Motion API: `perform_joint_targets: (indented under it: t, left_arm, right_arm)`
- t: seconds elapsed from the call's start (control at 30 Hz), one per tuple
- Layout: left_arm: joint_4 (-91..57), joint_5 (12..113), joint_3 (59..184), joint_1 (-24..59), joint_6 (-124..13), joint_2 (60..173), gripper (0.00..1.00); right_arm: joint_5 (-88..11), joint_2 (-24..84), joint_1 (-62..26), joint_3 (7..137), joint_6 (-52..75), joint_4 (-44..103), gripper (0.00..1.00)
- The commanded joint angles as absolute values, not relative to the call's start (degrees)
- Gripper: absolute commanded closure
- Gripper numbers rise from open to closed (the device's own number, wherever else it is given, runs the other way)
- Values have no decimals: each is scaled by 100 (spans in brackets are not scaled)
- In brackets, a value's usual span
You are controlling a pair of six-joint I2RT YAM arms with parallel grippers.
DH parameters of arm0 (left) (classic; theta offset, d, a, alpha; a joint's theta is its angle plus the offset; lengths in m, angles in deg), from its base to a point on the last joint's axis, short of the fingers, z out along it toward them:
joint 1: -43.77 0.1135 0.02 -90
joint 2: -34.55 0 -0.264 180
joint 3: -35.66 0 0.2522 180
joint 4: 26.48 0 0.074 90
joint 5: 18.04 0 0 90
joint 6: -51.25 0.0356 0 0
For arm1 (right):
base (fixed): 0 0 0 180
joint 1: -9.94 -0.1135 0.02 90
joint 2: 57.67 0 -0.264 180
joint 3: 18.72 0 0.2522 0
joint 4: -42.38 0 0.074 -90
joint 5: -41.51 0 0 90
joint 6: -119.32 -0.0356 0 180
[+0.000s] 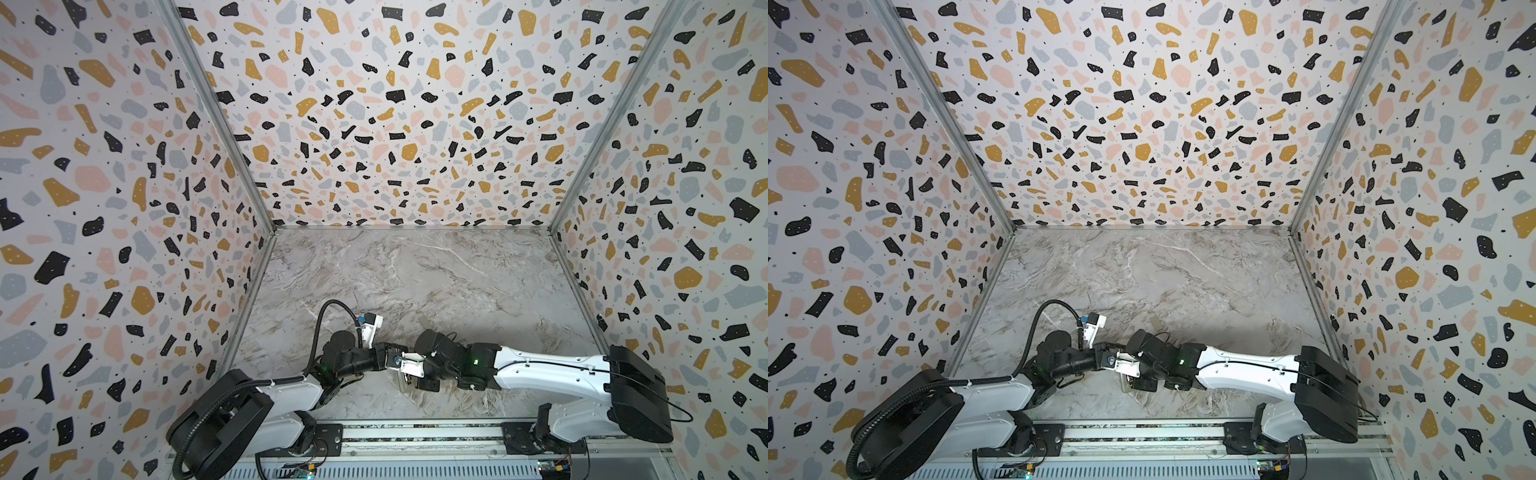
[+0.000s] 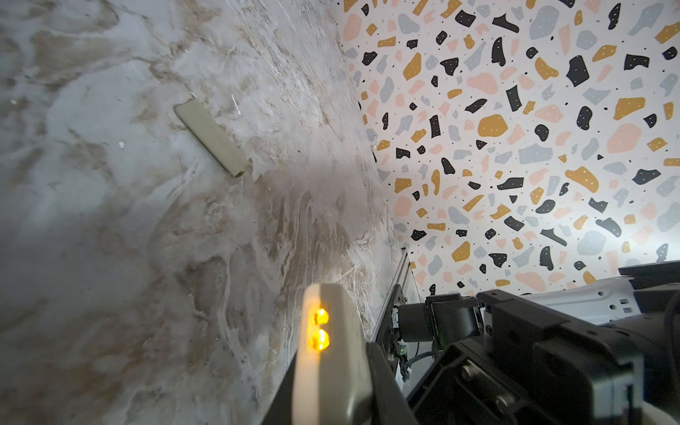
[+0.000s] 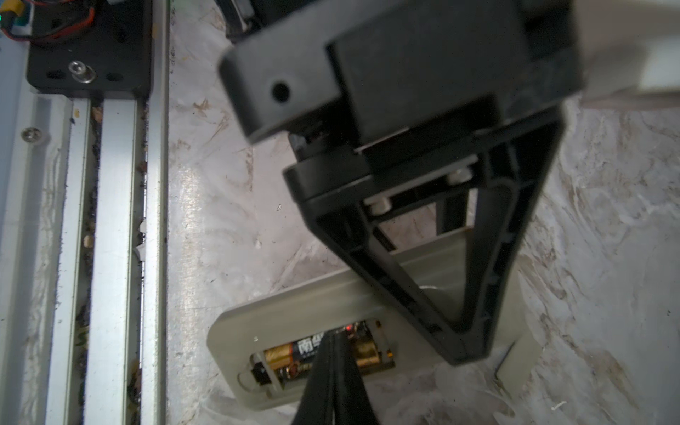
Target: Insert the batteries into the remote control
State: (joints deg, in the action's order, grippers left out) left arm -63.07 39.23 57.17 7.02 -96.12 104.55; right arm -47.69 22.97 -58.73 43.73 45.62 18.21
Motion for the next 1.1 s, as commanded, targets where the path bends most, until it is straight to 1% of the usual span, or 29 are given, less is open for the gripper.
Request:
perform_joint_targets:
  t: [0.0, 0.2, 0.33, 0.47, 0.67, 0.87, 1.07]
  left_arm:
    - [-7065, 3512, 5830, 598, -9703, 10182, 100]
    - [-6908, 3602, 5829, 598, -9642, 10095, 100]
    - [-6520, 3794, 5872, 598, -9427, 10025, 100]
    - [-6279, 4035, 5875, 606, -9309, 9986, 100]
    - [-6277, 4097, 5865, 633, -9333, 9977, 100]
    - [-6249, 4084, 5865, 642, -9352, 9916, 100]
    - [-6186, 4065, 5874, 642, -9351, 9854, 100]
  right_arm:
    - [-5228, 2511, -5853, 4474, 4387, 1755, 95]
    - [-5385, 2472, -5862, 4435, 4303, 1798, 95]
    - [-5331, 2197, -5857, 4460, 4170, 1832, 91]
    - [-5067, 1746, -5743, 4405, 4022, 1885, 88]
    - [-4670, 1255, -5669, 4270, 4010, 1753, 88]
    - [-4485, 1227, -5761, 4136, 4101, 1627, 89]
    - [-4499, 1512, -5792, 4200, 4098, 1606, 90]
